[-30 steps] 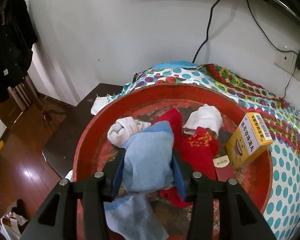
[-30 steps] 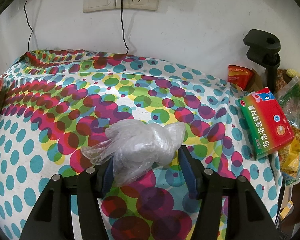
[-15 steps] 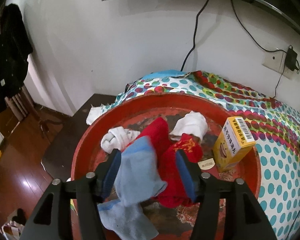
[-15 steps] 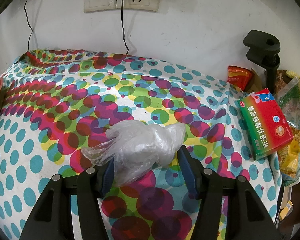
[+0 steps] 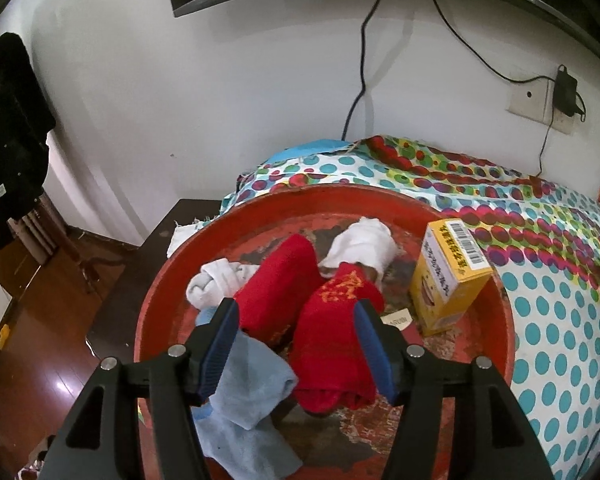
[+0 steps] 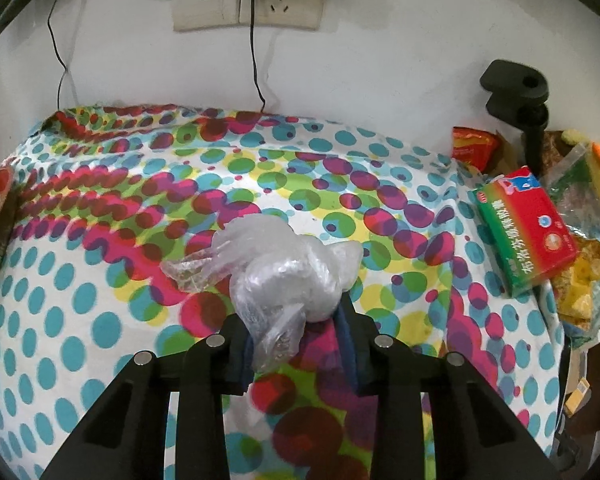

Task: Organize objects
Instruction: 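Open the left tool to release the light blue sock on the tray, then carry the plastic bag onto the red tray and open the right tool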

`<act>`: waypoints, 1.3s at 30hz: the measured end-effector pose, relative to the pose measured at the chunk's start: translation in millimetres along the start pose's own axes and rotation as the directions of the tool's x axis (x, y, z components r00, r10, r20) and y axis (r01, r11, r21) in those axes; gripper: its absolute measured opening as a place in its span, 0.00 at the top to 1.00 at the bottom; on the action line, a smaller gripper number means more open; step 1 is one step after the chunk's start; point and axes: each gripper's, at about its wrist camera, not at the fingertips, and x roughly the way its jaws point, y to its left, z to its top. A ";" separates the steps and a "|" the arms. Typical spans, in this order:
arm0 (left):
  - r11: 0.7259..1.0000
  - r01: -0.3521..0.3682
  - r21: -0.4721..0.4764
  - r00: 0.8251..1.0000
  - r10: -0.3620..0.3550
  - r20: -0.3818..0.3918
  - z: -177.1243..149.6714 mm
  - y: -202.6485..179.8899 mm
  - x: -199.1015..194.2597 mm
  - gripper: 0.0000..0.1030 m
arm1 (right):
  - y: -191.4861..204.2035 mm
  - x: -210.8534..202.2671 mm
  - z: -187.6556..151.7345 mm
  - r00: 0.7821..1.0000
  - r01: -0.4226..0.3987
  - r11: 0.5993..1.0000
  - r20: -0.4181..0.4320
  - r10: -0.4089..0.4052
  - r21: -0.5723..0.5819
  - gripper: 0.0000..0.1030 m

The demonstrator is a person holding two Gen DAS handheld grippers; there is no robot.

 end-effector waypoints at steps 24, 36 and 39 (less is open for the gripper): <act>0.987 0.160 0.010 0.987 -0.160 -0.029 7.4 21.5 -26.0 0.39 | 198.6 -108.7 0.1 0.920 -0.380 0.893 0.004 0.393 -0.239 0.70; 0.991 0.129 -0.044 0.986 -0.133 -0.100 6.8 43.3 -20.8 0.39 | 276.9 -116.9 -15.3 0.876 -0.475 0.818 -0.082 0.476 -0.326 0.70; 0.991 0.118 -0.062 0.985 -0.125 -0.118 6.2 46.9 -17.0 0.39 | 291.8 -110.6 -17.9 0.872 -0.483 0.808 -0.106 0.478 -0.336 0.70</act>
